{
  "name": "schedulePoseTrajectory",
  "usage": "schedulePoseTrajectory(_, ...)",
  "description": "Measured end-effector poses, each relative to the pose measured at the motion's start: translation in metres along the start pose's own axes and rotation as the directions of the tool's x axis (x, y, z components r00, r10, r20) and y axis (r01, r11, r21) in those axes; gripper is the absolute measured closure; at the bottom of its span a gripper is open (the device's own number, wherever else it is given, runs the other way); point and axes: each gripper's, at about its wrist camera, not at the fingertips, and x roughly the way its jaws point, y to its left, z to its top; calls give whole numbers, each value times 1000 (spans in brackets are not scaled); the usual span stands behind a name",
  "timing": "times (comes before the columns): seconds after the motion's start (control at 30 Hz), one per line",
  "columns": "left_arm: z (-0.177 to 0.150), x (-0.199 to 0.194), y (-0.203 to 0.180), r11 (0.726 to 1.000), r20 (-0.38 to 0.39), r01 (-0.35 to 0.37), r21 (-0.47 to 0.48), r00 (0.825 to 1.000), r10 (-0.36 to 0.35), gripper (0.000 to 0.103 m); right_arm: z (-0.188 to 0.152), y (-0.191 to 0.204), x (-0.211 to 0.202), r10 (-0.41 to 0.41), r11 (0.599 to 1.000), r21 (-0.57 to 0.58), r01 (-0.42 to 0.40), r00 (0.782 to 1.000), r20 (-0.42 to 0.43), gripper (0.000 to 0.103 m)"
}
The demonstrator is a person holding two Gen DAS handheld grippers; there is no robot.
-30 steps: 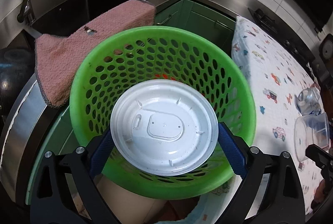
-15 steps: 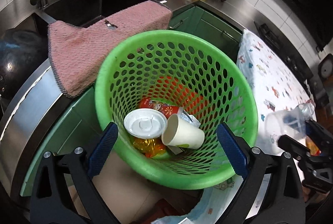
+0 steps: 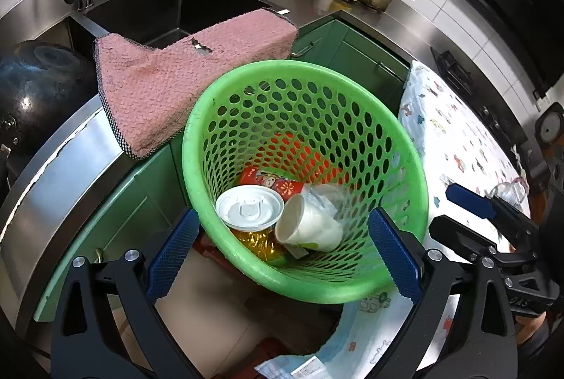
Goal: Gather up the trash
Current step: 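Open the right tool over the basket to drop the clear plastic cup, then grasp the blue milk-beer can with the left tool while the right tool grasps the Dongpeng bottle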
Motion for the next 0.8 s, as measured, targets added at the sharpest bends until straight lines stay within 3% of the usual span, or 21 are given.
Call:
schedulePoseTrajectory(0.47, -7, -26, -55, 997, 14, 41, 70, 999, -42, 6, -39, -39, -81, -116, 993, 10, 115, 993, 39, 24)
schedulePoseTrajectory(0.8, -27, -35, -125, 984, -29, 78, 163, 997, -75, 6, -91, -105, -158, -268, 961, 73, 265, 963, 33, 21)
